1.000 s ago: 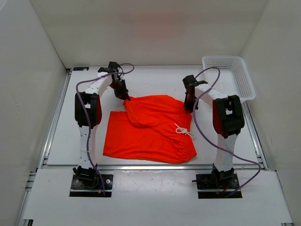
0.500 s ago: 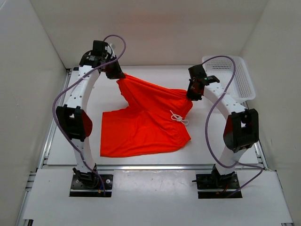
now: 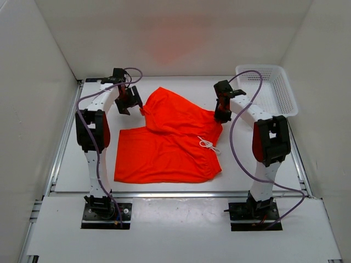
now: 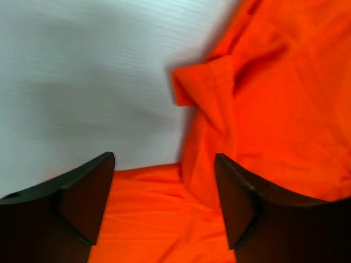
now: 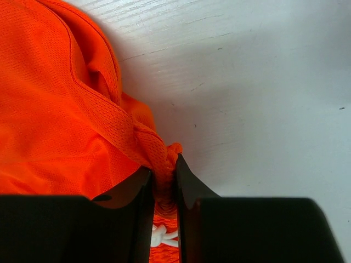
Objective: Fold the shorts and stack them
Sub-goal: Flatten the shorts out
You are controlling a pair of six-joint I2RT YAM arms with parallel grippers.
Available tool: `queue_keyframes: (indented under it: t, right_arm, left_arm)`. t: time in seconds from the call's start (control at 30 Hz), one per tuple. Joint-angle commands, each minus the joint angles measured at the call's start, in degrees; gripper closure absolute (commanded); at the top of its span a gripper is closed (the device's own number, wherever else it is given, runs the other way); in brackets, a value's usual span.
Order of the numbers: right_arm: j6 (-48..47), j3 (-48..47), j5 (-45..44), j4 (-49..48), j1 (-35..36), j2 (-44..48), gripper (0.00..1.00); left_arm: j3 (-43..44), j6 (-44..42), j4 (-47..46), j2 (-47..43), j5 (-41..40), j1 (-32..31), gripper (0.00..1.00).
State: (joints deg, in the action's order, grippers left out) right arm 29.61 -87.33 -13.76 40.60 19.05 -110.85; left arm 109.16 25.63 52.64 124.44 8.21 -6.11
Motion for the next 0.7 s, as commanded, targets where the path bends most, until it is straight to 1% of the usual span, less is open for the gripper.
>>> queue_keyframes:
  t: [0.0, 0.03, 0.07, 0.1, 0.13, 0.17, 0.2, 0.23, 0.3, 0.33, 0.43, 0.47, 0.53, 0.57, 0.6, 0.67]
  right_arm:
    - [-0.78, -1.44, -1.09, 0.62, -0.24, 0.81, 1.00]
    - [-0.78, -1.44, -1.09, 0.62, 0.28, 0.81, 1.00]
    - [-0.78, -1.44, -1.09, 0.62, 0.29, 0.81, 1.00]
    - [-0.78, -1.44, -1.09, 0.62, 0.29, 0.81, 1.00]
    - [-0.78, -1.44, -1.09, 0.62, 0.29, 0.81, 1.00]
    - [-0.78, -1.44, -1.09, 0.62, 0.29, 0.81, 1.00]
    - [-0.78, -1.44, -0.57, 0.62, 0.29, 0.81, 1.00]
    - [-0.78, -1.44, -0.57, 0.62, 0.29, 0.81, 1.00]
    - [-0.78, -1.44, -0.57, 1.14, 0.29, 0.81, 1.00]
    - [-0.78, -1.44, -0.57, 1.15, 0.29, 0.81, 1.00]
    - [-1.30, -2.06, -1.09, 1.67, 0.29, 0.81, 1.00]
    - [-1.30, -2.66, -1.09, 1.68, 0.29, 0.29, 1.00]
    - [-1.30, -3.20, -1.62, 2.20, 0.29, -0.42, 1.00]
    - [-1.30, -3.81, -1.62, 2.20, 0.29, -0.42, 1.00]
    - [-1.30, -3.81, -1.62, 2.20, 0.29, -0.94, 1.00]
    - [-1.30, -4.43, -1.62, 2.73, 0.29, -0.95, 1.00]
  left_arm:
    - [6.03, -1.63, -1.14, -2.55, -0.39, 0.04, 0.21]
    - [7.97, -1.63, -0.62, -0.36, -0.39, -0.56, 0.27]
    - [10.26, -1.63, 0.00, 1.14, -0.39, -0.57, 0.27]
    - [15.24, -1.63, 0.79, 2.89, -0.39, -1.09, 0.27]
    - [18.07, -1.63, 2.80, 4.83, -0.39, -1.10, 0.27]
    - [20.97, -0.94, 3.95, 9.11, 0.40, -1.10, 0.24]
    - [26.74, -0.15, 5.18, 11.33, 0.41, -1.10, 0.24]
    - [29.24, -0.14, 6.32, 15.18, 0.93, -1.71, 0.23]
    - [32.33, 0.64, 8.52, 17.84, 0.93, -1.71, 0.23]
    - [32.95, 1.17, 8.53, 18.55, 0.93, -1.71, 0.23]
    - [29.01, 1.18, 7.57, 18.03, 0.24, -1.71, 0.25]
    - [25.69, 1.18, 6.87, 17.51, -0.55, -1.71, 0.25]
    - [23.47, 1.18, 6.16, 16.89, -0.56, -1.71, 0.25]
    - [22.94, 1.18, 6.16, 16.89, -0.56, -1.71, 0.27]
    - [22.33, 1.18, 6.16, 17.58, -0.56, -1.71, 0.32]
    - [22.32, 0.66, 6.16, 18.28, 0.23, -1.71, 0.49]
